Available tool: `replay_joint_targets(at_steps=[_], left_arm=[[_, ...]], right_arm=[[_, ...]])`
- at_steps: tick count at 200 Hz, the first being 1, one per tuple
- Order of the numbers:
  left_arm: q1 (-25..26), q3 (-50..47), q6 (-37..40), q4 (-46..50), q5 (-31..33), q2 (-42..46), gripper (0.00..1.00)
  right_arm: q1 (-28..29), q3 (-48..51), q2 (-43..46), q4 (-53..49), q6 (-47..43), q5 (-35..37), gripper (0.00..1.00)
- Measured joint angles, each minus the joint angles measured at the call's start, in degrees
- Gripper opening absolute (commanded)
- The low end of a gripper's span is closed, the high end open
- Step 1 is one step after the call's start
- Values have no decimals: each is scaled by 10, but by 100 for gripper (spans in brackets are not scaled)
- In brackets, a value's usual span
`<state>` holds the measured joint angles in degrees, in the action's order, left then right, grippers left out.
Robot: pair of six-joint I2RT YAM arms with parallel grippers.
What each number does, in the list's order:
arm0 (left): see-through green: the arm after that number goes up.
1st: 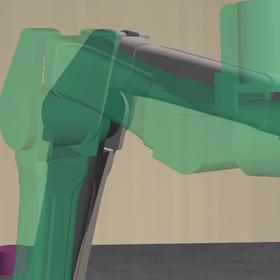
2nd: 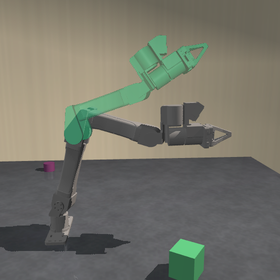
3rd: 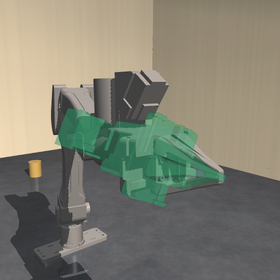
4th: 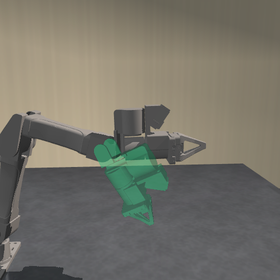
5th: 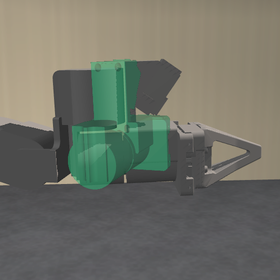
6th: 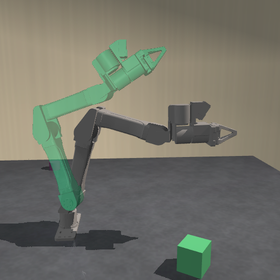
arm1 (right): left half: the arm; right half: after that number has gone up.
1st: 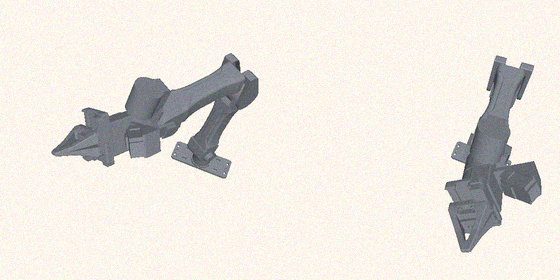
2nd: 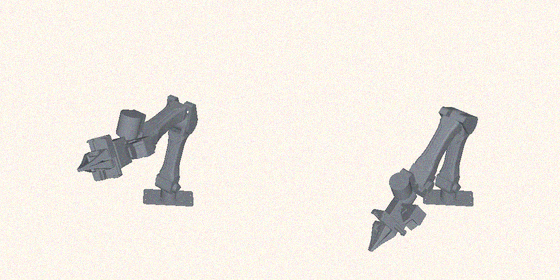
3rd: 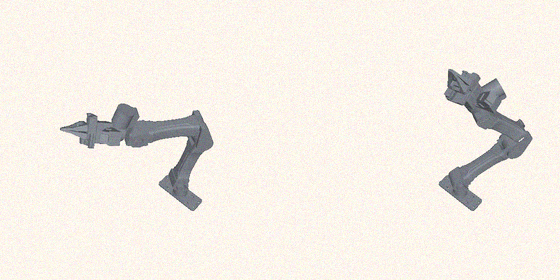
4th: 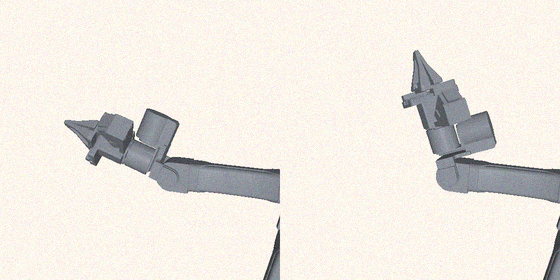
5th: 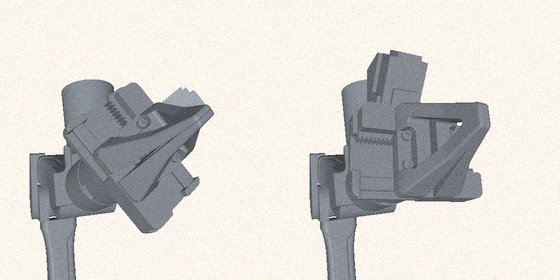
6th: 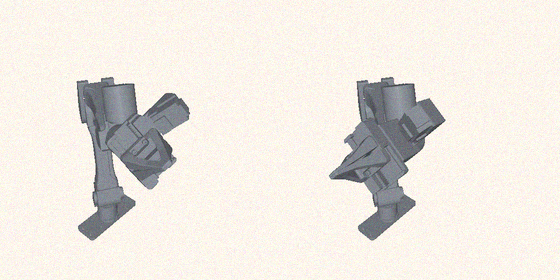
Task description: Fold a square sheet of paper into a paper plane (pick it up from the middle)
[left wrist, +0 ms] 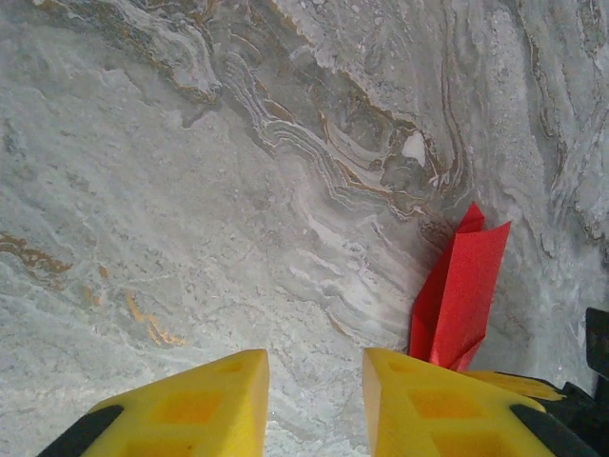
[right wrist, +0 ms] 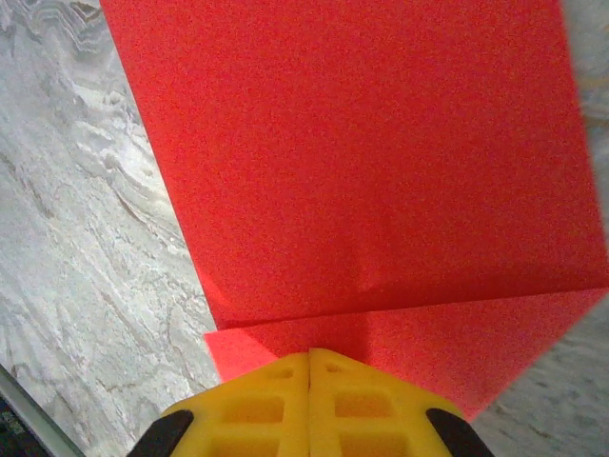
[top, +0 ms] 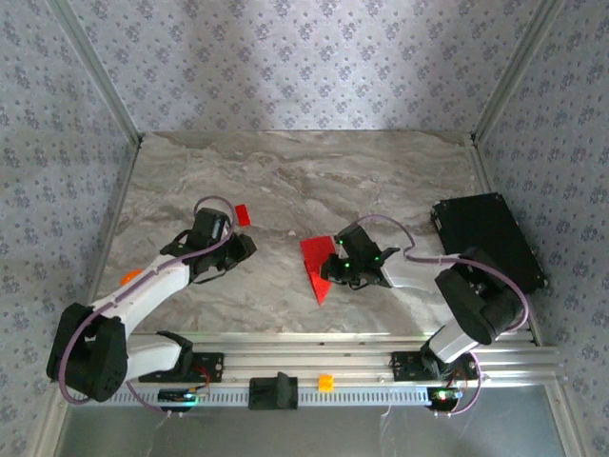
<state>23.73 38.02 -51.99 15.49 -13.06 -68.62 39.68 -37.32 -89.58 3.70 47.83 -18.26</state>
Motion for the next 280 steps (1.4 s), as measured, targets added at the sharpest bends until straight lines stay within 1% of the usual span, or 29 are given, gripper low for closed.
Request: replay_joint_targets(at_steps=[27, 59, 83, 104, 123, 132, 138, 154, 172, 192, 205, 217, 226, 245, 280], left_arm=[[0, 0, 0, -9, -10, -6, 29], [0, 0, 0, -18, -23, -13, 28], [1, 0, 3, -23, -33, -20, 24], [8, 0, 5, -33, -47, -34, 20], [21, 2, 12, -42, -61, -54, 17], [30, 6, 14, -43, -68, -66, 16], [38, 10, 16, -46, -71, -74, 16], [59, 28, 20, -50, -80, -98, 14], [82, 59, 26, -57, -92, -131, 13], [103, 96, 35, -66, -103, -173, 12], [113, 118, 40, -67, -111, -200, 11], [121, 135, 44, -68, -119, -228, 11], [125, 144, 46, -68, -123, -244, 11], [134, 162, 50, -67, -134, -277, 11], [144, 188, 55, -69, -146, -326, 10]], right_arm=[[15, 0, -16, 4, 43, 10, 7], [41, 13, -15, 38, 121, 52, 9], [83, 31, -3, 65, 199, 120, 8], [139, 50, 13, 84, 263, 194, 9], [181, 62, 46, 75, 278, 260, 15], [189, 60, 70, 63, 273, 279, 18], [189, 56, 87, 53, 265, 287, 18], [161, 47, 127, 44, 240, 285, 18], [100, 52, 153, 50, 212, 257, 19], [32, 82, 165, 55, 181, 212, 20], [-6, 105, 166, 50, 165, 177, 23], [-33, 122, 167, 44, 151, 147, 28], [-47, 129, 167, 42, 142, 127, 31], [-68, 136, 167, 42, 129, 90, 33], [-77, 137, 165, 52, 113, 42, 41]])
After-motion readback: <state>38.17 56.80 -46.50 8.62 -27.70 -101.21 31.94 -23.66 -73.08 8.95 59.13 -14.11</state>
